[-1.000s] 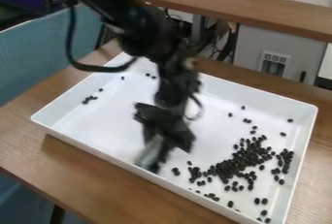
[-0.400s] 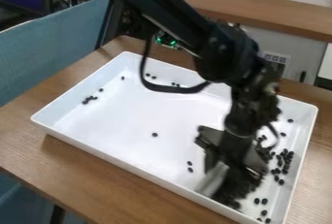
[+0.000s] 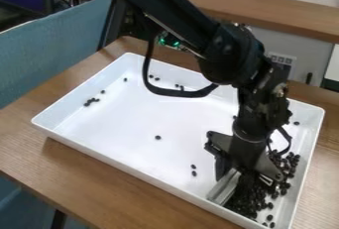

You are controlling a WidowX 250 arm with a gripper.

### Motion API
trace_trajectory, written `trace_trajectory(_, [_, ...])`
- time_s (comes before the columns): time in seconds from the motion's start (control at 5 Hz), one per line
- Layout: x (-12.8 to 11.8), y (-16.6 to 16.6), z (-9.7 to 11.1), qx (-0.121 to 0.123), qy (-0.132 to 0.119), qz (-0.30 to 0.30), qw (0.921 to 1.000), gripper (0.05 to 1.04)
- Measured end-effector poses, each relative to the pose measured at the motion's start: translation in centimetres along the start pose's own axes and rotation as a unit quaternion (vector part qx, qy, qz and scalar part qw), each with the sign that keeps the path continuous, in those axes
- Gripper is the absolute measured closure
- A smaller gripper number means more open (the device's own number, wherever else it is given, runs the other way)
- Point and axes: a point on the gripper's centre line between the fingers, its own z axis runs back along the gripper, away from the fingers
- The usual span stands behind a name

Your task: Sweep into pile

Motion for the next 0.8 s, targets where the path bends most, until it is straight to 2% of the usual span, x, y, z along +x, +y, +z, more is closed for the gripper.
trace_trajectory(0.2, [0.4,1.2,2.1,-0.005,-0.016,0.014,0.9998,0.685])
trace_trajectory(0.4, [0.8,4.0,4.5,0.003,-0.030,0.052,0.9982,0.685])
trace_trajectory(0.6, [1.8,7.9,4.9,0.007,-0.036,0.083,0.9959,0.685])
trace_trajectory(0.8, [2.0,10.6,1.9,0.009,-0.004,0.102,0.9947,0.685])
